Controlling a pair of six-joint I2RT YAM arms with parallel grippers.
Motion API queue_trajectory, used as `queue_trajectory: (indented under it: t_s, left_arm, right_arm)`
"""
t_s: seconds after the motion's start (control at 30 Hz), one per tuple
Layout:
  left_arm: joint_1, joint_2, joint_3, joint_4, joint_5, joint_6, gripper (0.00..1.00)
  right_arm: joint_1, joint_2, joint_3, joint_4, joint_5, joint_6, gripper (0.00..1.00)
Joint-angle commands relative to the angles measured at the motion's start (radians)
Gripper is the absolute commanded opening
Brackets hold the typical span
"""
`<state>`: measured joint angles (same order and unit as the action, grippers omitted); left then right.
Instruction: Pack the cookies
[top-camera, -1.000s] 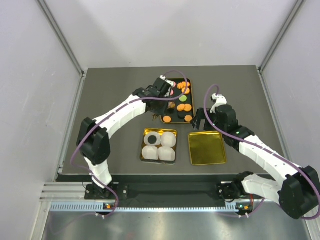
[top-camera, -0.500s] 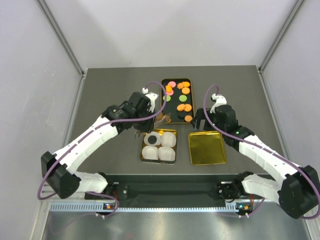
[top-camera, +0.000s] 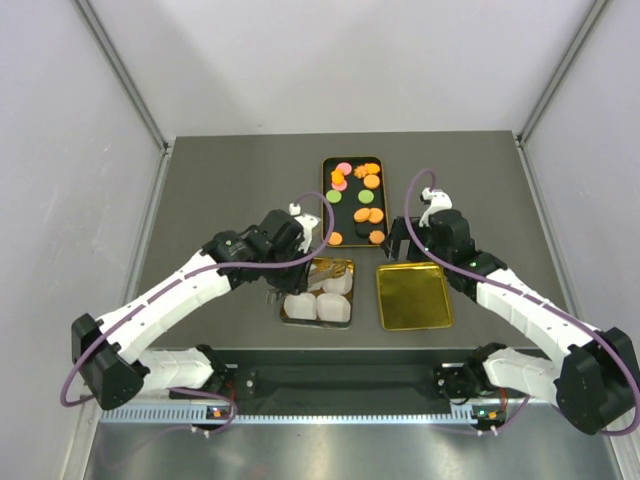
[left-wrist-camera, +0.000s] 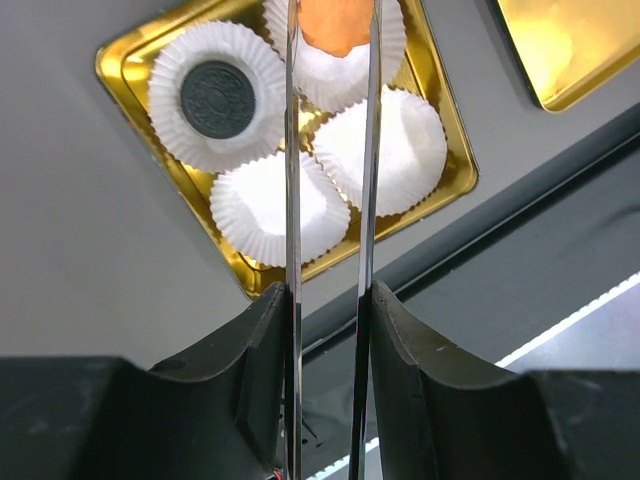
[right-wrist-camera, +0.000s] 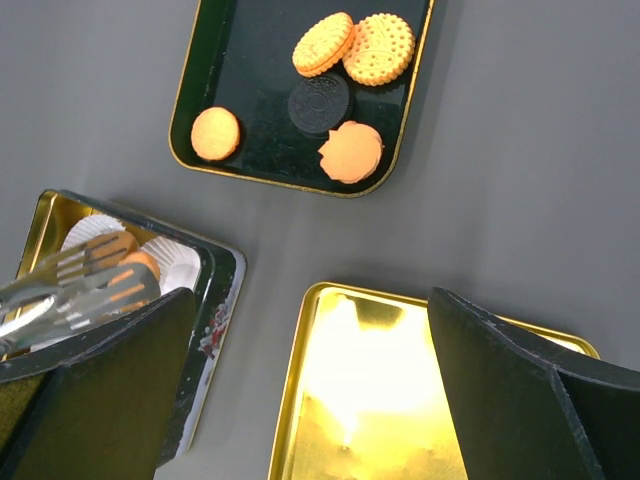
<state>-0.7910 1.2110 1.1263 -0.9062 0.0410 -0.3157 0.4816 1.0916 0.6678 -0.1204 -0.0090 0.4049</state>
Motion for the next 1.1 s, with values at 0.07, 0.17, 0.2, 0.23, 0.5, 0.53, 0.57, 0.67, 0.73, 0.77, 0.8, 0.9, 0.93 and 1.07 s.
queue_trajectory:
  t_s: [0.07, 0.17, 0.2, 0.23, 0.5, 0.53, 0.57, 0.67, 0.73, 0.77, 0.8, 0.9, 0.93, 1.07]
  left_arm:
    - [-0.030, -0.010, -0.017, 0.018, 0.000, -0.029, 0.40]
    - [-0.030, -0.008, -0.026, 0.024, -0.010, -0.034, 0.41]
    - [-0.028, -0.008, -0.033, 0.029, -0.012, -0.039, 0.41]
    - [-0.030, -0.008, -0.034, 0.033, -0.013, -0.039, 0.41]
    - [-0.030, 0.005, -0.054, 0.062, -0.009, -0.043, 0.48]
    - [-0.031, 0.005, -0.053, 0.063, -0.007, -0.043, 0.49]
    - [-0.033, 0.007, -0.054, 0.063, -0.010, -0.042, 0.49]
    - [-0.033, 0.005, -0.051, 0.063, -0.013, -0.039, 0.50]
    - [-0.033, 0.001, -0.049, 0.059, -0.013, -0.037, 0.50]
    - [-0.031, -0.001, -0.048, 0.058, -0.013, -0.036, 0.50]
    - [-0.031, -0.002, -0.039, 0.053, -0.021, -0.034, 0.50]
    - [-0.031, -0.007, -0.014, 0.033, -0.032, -0.022, 0.48]
    - [-0.031, -0.008, -0.004, 0.023, -0.033, -0.019, 0.48]
    - [-0.031, -0.016, 0.053, -0.019, -0.032, -0.006, 0.47]
  right_arm:
    - [-0.003, -0.001, 0.039, 0.015, 0.006, -0.014, 1.00]
    - [-0.003, -0.006, 0.039, 0.013, 0.006, -0.014, 1.00]
    - [-0.003, -0.006, 0.038, 0.014, 0.006, -0.012, 1.00]
    - [-0.003, -0.004, 0.039, 0.015, 0.004, -0.011, 1.00]
    - [-0.003, -0.012, 0.039, 0.013, 0.003, -0.011, 1.00]
    - [-0.003, -0.013, 0.038, 0.014, 0.003, -0.011, 1.00]
    - [-0.003, -0.013, 0.038, 0.015, 0.003, -0.011, 1.00]
    - [-0.003, -0.013, 0.038, 0.015, 0.001, -0.011, 1.00]
    - [-0.003, -0.013, 0.038, 0.015, 0.001, -0.011, 1.00]
    - [-0.005, -0.016, 0.036, 0.015, 0.001, -0.012, 1.00]
    - [-0.003, -0.016, 0.036, 0.015, 0.001, -0.012, 1.00]
    - [-0.003, -0.016, 0.039, 0.015, 0.000, -0.011, 1.00]
    - [-0.003, -0.015, 0.038, 0.013, 0.000, -0.011, 1.00]
    - [-0.003, -0.013, 0.038, 0.015, -0.005, -0.011, 1.00]
